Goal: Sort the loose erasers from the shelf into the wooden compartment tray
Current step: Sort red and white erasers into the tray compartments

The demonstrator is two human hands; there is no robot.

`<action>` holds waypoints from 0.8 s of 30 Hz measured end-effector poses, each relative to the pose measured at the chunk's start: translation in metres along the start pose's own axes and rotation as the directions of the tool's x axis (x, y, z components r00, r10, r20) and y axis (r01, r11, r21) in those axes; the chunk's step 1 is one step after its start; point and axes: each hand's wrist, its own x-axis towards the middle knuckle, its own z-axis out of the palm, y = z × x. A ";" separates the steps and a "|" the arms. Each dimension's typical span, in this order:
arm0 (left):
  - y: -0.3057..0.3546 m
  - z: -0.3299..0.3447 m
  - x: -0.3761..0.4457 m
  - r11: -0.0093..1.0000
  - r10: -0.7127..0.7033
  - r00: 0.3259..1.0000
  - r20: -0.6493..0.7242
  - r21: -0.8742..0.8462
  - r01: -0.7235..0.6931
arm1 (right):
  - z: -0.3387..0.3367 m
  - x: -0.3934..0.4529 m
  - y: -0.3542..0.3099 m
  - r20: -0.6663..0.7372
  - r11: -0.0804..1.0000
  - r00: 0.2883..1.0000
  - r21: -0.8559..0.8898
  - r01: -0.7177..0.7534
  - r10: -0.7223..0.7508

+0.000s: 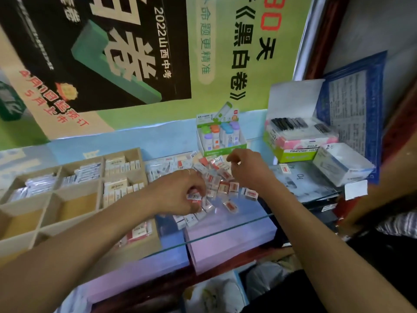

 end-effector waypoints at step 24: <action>-0.026 0.014 0.098 0.843 -0.510 0.849 -0.137 -0.275 0.462 | 0.034 0.025 0.034 0.072 0.993 0.997 -0.119 0.012 -0.003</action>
